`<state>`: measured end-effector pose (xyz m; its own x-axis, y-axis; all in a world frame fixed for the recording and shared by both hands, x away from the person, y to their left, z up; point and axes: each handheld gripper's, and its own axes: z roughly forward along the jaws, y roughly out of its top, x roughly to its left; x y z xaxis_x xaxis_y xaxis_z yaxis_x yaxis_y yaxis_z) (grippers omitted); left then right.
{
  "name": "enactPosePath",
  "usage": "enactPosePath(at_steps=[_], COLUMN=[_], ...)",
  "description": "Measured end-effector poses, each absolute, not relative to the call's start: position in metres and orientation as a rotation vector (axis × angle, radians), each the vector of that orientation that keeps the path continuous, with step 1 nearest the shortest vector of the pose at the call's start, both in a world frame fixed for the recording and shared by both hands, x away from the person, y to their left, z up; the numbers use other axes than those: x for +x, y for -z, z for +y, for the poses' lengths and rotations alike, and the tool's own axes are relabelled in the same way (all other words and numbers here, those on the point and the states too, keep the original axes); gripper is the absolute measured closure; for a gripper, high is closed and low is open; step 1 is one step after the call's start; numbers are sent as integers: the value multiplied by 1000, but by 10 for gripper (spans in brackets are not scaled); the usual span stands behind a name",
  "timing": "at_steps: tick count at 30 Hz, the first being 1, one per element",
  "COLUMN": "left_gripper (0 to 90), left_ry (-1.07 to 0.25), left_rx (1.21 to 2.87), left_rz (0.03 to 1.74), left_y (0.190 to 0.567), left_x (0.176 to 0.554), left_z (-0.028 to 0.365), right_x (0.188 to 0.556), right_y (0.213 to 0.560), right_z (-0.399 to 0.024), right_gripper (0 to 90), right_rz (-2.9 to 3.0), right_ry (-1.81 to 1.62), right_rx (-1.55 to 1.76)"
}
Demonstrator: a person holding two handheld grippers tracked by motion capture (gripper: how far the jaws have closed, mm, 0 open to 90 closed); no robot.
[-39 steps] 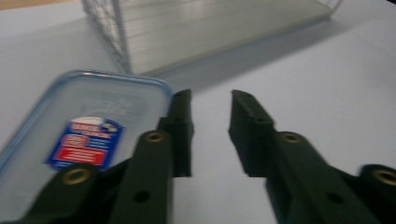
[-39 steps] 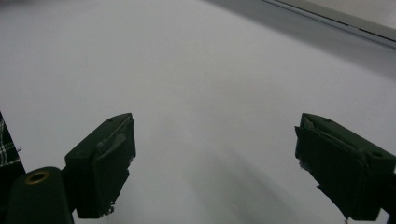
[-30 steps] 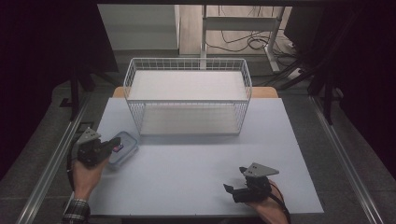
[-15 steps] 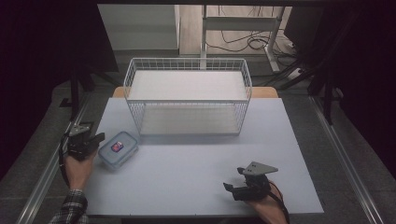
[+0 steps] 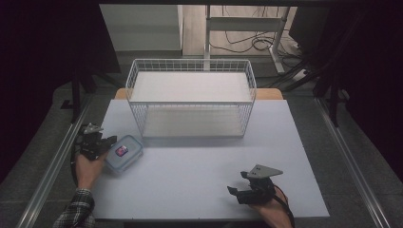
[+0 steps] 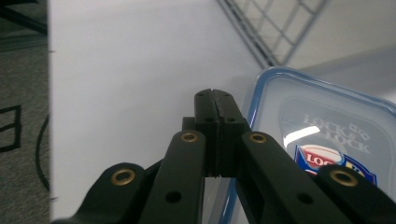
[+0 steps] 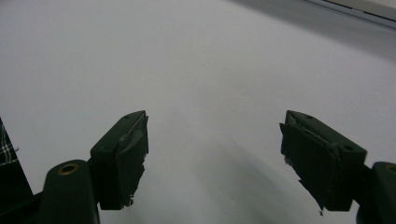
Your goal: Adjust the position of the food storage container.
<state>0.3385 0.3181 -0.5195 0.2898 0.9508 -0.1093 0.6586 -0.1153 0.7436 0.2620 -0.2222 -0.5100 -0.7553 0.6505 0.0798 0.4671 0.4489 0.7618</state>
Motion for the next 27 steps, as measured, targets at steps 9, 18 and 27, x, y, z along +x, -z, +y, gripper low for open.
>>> enactPosePath(at_steps=[9,18,27], left_gripper=[900,899,899], left_ry=[-503,-631,-573], left_rx=[1983,1954,1742], left_rz=[1345,1346,1505], left_y=[517,506,516], left_x=[341,325,249], left_z=[274,268,308], right_x=[262,261,261], right_y=[510,509,507], right_z=[-223,-222,-220], right_gripper=[234,230,246], right_rz=[2484,2479,2463], right_ry=[-1196,-1192,-1170], right_rx=[980,949,921])
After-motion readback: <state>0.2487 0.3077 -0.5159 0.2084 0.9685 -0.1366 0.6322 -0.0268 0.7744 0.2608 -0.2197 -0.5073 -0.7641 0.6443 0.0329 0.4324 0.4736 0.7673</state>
